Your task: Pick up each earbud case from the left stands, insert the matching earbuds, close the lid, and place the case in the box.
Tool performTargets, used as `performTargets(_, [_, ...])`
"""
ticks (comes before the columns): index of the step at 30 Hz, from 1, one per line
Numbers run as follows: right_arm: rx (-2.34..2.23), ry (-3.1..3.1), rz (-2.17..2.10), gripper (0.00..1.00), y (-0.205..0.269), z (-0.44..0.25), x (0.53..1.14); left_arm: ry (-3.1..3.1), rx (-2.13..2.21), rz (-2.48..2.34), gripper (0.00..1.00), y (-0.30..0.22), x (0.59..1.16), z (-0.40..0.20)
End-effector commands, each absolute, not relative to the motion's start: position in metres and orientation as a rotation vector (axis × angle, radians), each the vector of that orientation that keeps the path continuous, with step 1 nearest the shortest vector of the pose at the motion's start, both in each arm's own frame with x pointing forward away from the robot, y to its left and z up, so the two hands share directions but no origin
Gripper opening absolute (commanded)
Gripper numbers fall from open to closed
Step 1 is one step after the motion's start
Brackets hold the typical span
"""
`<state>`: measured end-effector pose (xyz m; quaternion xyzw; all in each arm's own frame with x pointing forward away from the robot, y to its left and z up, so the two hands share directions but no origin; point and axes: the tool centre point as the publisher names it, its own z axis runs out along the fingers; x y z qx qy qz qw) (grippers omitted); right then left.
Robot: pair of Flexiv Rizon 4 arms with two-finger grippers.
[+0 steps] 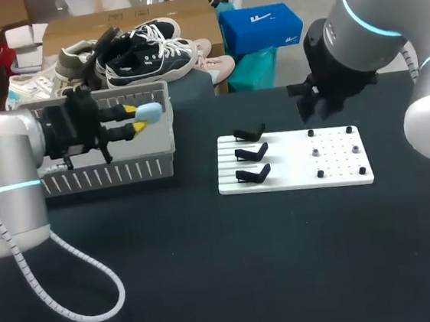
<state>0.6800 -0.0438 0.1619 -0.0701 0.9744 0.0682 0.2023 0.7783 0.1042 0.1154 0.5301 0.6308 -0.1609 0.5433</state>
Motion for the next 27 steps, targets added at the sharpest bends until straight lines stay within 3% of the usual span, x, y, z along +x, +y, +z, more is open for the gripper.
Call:
performTargets(1, [-0.186,2.744,0.182,0.31,-0.036,0.156,0.684,1.501,1.185,-0.315,0.00,0.113,0.786,0.101])
performTargets(17, [-0.160,2.781,0.181,0.31,-0.038,0.146,0.682,1.659,1.167,-0.393,0.00,0.120,0.829,0.046])
performTargets(19, [-0.156,2.781,0.182,0.31,-0.040,0.146,0.682,1.653,1.161,-0.397,0.44,0.120,0.829,0.048])
performTargets(20, [-0.154,2.782,0.183,0.30,-0.040,0.146,0.682,1.649,1.156,-0.399,0.82,0.120,0.828,0.051])
performTargets(21, [-0.152,2.782,0.182,0.30,-0.041,0.146,0.682,1.646,1.158,-0.401,1.00,0.119,0.827,0.053])
performTargets(27, [-0.155,2.774,0.198,0.31,-0.042,0.146,0.683,1.635,1.145,-0.401,1.00,0.121,0.820,0.065])
